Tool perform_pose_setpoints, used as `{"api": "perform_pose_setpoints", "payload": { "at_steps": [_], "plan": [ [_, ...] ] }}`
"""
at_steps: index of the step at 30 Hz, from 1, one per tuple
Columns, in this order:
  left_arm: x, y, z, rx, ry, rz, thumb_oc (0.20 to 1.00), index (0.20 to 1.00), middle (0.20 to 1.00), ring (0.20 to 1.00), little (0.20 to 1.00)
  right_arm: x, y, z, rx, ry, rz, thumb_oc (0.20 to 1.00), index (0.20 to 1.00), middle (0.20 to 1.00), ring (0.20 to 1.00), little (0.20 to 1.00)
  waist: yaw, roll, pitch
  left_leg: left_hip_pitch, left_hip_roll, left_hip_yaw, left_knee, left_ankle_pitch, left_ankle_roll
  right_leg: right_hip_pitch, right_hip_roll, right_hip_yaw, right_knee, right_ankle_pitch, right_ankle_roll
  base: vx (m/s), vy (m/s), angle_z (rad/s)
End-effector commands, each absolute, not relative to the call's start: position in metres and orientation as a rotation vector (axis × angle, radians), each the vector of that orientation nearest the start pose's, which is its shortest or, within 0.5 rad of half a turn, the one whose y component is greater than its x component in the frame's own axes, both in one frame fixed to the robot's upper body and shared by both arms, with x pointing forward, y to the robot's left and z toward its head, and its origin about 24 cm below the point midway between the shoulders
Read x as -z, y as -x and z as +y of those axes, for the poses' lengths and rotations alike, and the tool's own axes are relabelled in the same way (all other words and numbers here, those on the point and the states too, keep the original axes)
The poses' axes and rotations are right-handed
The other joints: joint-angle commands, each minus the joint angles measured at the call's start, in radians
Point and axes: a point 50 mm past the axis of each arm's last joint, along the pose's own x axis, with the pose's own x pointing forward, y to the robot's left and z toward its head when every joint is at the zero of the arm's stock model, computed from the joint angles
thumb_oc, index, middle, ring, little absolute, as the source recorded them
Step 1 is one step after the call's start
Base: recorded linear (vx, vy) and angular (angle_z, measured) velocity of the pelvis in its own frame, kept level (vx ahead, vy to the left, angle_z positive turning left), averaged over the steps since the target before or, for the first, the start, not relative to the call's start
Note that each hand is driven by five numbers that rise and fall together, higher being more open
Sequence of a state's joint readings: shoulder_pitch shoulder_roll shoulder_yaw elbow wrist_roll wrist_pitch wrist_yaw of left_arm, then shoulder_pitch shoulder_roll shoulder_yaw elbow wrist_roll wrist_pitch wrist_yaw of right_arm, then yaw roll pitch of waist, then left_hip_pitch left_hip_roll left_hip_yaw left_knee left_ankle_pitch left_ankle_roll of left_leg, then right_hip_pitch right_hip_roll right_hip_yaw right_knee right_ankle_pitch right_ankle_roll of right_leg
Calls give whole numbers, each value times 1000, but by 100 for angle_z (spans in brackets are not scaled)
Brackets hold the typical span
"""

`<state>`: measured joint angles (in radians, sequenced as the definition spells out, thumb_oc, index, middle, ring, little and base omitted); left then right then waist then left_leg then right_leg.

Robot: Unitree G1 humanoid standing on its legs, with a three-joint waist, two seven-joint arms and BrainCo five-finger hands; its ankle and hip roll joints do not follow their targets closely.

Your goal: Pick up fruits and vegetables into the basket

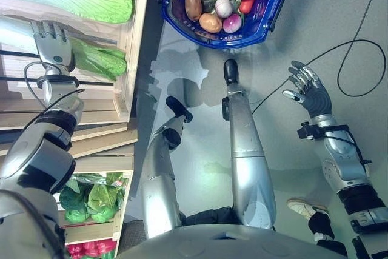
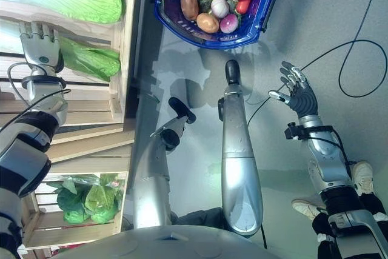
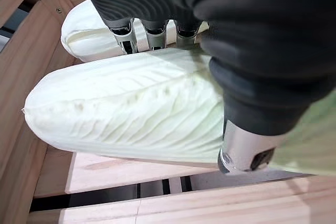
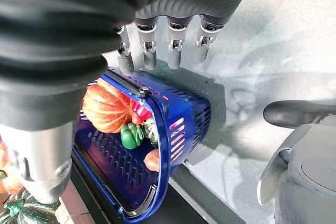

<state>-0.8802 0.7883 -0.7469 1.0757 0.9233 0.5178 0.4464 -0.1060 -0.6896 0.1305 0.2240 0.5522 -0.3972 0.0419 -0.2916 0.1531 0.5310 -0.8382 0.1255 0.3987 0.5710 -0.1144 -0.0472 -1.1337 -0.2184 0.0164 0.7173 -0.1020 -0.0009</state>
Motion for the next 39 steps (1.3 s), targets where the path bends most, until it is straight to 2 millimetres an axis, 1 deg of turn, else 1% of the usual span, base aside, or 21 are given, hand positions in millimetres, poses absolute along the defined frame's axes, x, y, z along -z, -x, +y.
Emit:
{"api": "perform_pose_setpoints", "payload": {
  "at_steps": [1,7,10,13,16,19,21,23,24,25,26,27,28,30,31,32,36,39],
  "plan": [
    [-153,-300,409,-780,-2273,637,200,200,200,200,200,-110,-260,-261,-88,158,-347,1000,1000,1000,1000,1000,-39,2,-11,-87,-5,-19,126,-89,-4,24,0,35,-125,30,100,0,0,0],
    [-144,-295,412,-769,-2244,638,200,200,200,200,200,-116,-256,-260,-89,160,-384,1000,1000,1000,1000,1000,-36,-6,-11,-48,-13,-28,105,-86,-4,67,-10,26,-140,33,104,-9,-2,1],
    [-138,-290,415,-755,-2229,626,200,200,200,200,200,-119,-254,-258,-98,152,-409,1000,1000,1000,1000,1000,-29,-17,-11,-12,-15,-35,88,-81,-5,113,-17,10,-155,36,108,-37,-30,6],
    [-129,-285,416,-755,-2169,597,200,200,200,200,200,-121,-252,-256,-114,149,-434,1000,1000,1000,1000,1000,-23,-25,-11,23,-18,-44,70,-73,-6,158,-22,-6,-168,36,110,-33,-45,10],
    [-119,-281,416,-760,-2030,541,200,200,200,200,200,-124,-248,-251,-145,146,-454,1000,1000,1000,1000,1000,-16,-37,-11,76,-25,-53,43,-66,-8,226,-27,-29,-191,37,115,-26,-59,7],
    [-101,-273,417,-781,-1727,496,200,200,200,200,200,-125,-243,-246,-193,149,-465,1000,1000,1000,1000,1000,-2,-48,-11,148,-39,-73,4,-53,-8,316,-27,-51,-219,39,118,-2,-56,3],
    [-94,-270,415,-790,-1552,459,200,200,200,200,200,-127,-240,-241,-225,154,-471,1000,1000,1000,1000,1000,10,-53,-11,203,-45,-84,-22,-45,-7,380,-29,-65,-239,40,121,11,-50,4],
    [-90,-269,413,-773,-1430,413,200,200,200,200,200,-127,-239,-236,-264,156,-473,1000,1000,1000,1000,1000,21,-59,-11,252,-50,-93,-43,-39,-7,439,-31,-79,-256,37,121,19,-38,6],
    [-89,-268,414,-771,-1424,411,200,200,200,200,200,-127,-239,-235,-268,156,-471,1000,1000,1000,1000,1000,20,-60,-11,256,-50,-94,-45,-39,-7,445,-32,-81,-258,37,121,40,-50,5],
    [-85,-268,410,-755,-1319,365,200,200,200,200,200,-127,-239,-231,-302,156,-460,1000,1000,1000,1000,1000,33,-64,-11,302,-52,-102,-63,-34,-8,497,-35,-93,-271,34,122,41,-40,3],
    [-83,-267,408,-746,-1296,357,200,200,200,200,200,-127,-239,-230,-310,158,-457,1000,1000,1000,1000,1000,36,-64,-11,314,-53,-106,-69,-33,-8,512,-35,-95,-275,33,122,75,-52,6],
    [-76,-267,401,-711,-1210,320,200,200,200,200,200,-127,-240,-224,-349,177,-445,1000,1000,1000,1000,1000,48,-66,-11,363,-57,-113,-91,-28,-9,566,-38,-105,-290,32,122,78,-44,5],
    [-71,-267,395,-691,-1166,297,200,200,200,200,200,-126,-241,-221,-366,178,-435,1000,1000,1000,1000,1000,55,-68,-11,396,-59,-118,-106,-25,-8,604,-40,-111,-303,32,123,114,-66,8],
    [-59,-266,380,-629,-1065,248,200,200,200,200,200,-124,-241,-213,-395,180,-406,1000,1000,1000,1000,1000,78,-73,-36,451,-63,-126,-143,-16,-9,666,-45,-127,-328,32,125,83,-72,7],
    [-56,-265,375,-608,-1031,232,200,200,200,200,200,-122,-241,-211,-402,178,-394,1000,1000,1000,1000,1000,83,-76,-46,460,-68,-118,-165,14,1,678,-50,-139,-349,60,117,71,-68,11],
    [-46,-262,364,-559,-971,210,200,200,200,200,200,-119,-242,-207,-407,173,-368,1000,1000,1000,1000,1000,101,-77,-72,489,-74,-123,-184,16,1,718,-52,-150,-370,60,119,67,-69,15],
    [-38,-256,334,-454,-846,107,200,200,200,200,200,-112,-240,-201,-416,167,-312,1000,1000,1000,1000,1000,144,-89,-125,566,-86,-144,-233,15,5,818,-54,-178,-422,55,125,122,-78,18],
    [-42,-252,317,-367,-829,36,200,200,200,200,200,-109,-239,-197,-414,133,-285,1000,1000,1000,1000,1000,171,-102,-163,616,-89,-157,-255,7,8,891,-44,-194,-460,52,125,106,-113,11]
  ]
}}
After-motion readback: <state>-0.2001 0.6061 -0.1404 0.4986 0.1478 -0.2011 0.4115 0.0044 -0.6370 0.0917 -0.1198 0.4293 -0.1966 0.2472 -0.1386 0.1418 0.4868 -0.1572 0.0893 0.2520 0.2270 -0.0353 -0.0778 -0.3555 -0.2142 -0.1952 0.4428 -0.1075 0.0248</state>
